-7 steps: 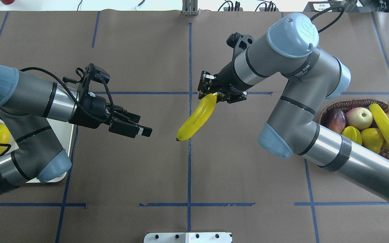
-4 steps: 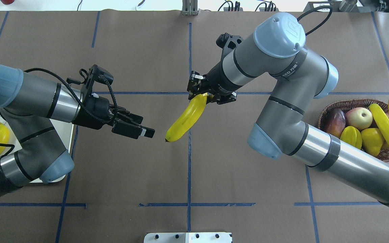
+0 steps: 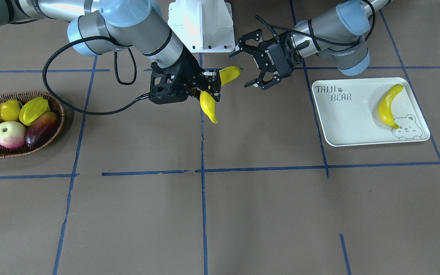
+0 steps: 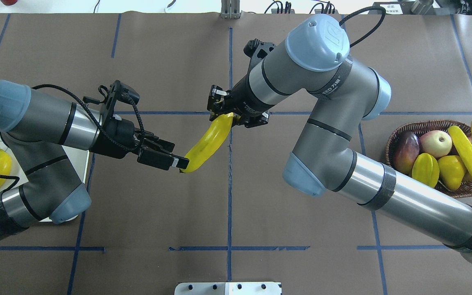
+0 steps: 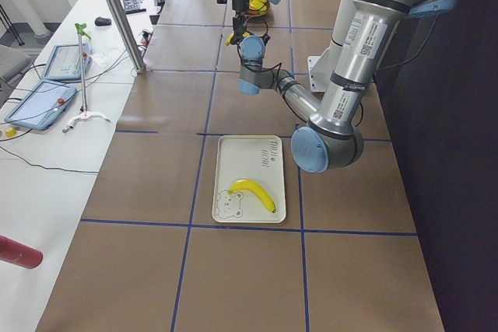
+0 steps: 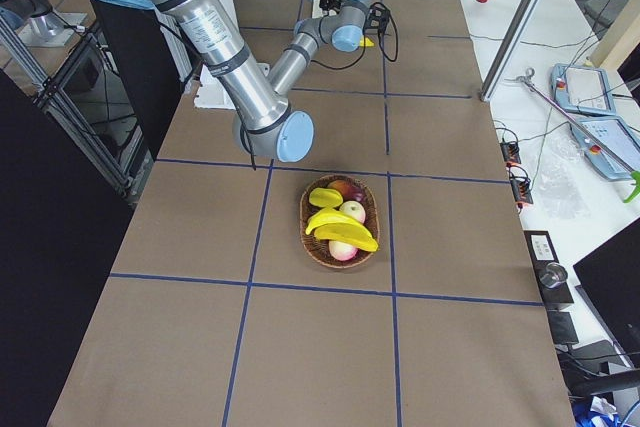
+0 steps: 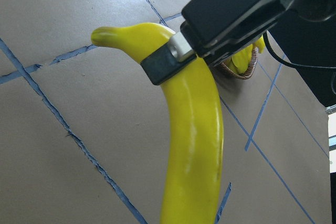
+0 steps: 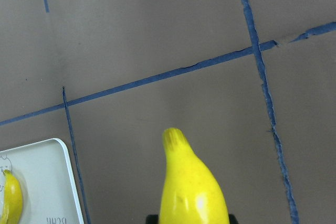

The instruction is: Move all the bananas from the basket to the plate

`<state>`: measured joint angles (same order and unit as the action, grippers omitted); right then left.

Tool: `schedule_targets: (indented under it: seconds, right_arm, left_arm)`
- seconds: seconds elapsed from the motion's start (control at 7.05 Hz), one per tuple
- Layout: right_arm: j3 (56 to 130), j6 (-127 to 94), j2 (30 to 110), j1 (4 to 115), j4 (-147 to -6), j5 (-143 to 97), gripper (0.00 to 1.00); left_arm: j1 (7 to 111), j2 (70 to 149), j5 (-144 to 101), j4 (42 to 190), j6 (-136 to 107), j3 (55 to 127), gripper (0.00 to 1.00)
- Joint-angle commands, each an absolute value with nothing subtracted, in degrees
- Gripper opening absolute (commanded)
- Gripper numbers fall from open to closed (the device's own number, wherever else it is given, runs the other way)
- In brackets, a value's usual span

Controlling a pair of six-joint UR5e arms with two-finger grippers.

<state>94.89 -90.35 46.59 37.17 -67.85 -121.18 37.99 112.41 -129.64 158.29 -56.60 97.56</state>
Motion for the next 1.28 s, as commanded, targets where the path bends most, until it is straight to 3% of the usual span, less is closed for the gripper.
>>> schedule_targets:
  seconds: [0.0,1.13]
  right_arm:
    - [94.83,-91.23,46.14,36.83,-67.85,-120.15,0.04]
    - [94.83,-92.64,45.79,35.77,-65.83,-120.06,0.11]
  left_arm:
    - [37.36,112.50,-129.64,158.29,-56.60,97.56,1.00]
    - [36.83,112.85,-129.64,157.94,-56.69,97.56,1.00]
